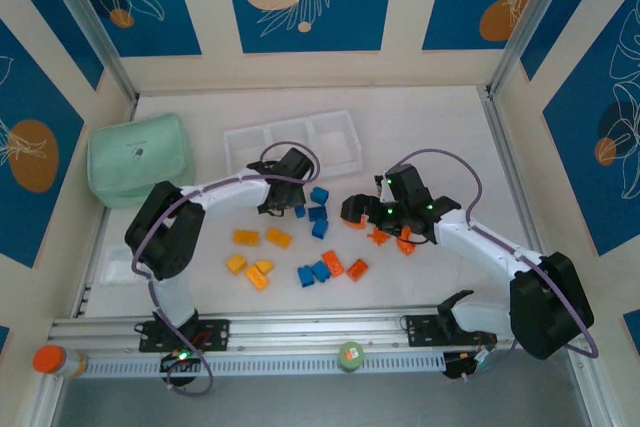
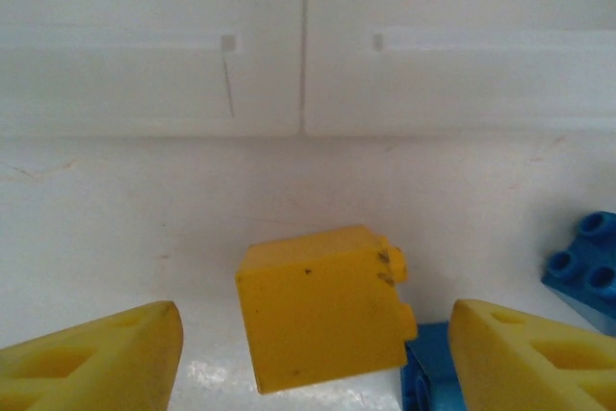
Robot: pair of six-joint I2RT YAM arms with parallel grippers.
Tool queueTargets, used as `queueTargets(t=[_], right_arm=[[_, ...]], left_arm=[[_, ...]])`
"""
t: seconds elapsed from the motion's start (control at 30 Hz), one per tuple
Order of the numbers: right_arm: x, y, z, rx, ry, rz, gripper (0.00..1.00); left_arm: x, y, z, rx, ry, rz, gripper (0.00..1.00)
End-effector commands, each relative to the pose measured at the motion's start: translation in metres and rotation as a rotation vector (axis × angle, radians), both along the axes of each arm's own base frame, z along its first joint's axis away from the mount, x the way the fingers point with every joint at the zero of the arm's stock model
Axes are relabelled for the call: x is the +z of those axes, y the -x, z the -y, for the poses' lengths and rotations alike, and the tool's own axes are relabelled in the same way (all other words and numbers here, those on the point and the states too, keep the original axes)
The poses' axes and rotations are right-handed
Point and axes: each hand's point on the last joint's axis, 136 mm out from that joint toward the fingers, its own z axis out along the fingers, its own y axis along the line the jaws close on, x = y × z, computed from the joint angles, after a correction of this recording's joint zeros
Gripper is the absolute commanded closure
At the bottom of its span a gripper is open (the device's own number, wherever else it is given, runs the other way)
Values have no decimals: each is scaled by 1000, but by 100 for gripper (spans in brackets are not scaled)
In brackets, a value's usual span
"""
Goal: Sort the legos into containers by color
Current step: Pick up the lego from the center of the table.
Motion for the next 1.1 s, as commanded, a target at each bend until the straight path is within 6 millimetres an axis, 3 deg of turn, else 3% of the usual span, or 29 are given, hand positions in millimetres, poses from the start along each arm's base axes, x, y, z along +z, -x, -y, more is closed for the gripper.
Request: queueTargets(t=[0.0,0.23,0.5,0.73,1.07], right_arm=[[11,-4,-7,24,-22,18,1],[6,-3,-7,20,-23,3,1],[8,-3,-7,30,-14,8,1],[14,-6,-9,49,-6,20,1],[28,-13,-19,107,6,57,1]], left_arm=[[-5,-1,-14,63,-44,-12,30],[-19,2,-15,64,-26,-24,39],[-21,1,-13,34,-28,-32,54],[0,3,-14,9,-13,2,65],[45,20,-28,-28,7,50,68]])
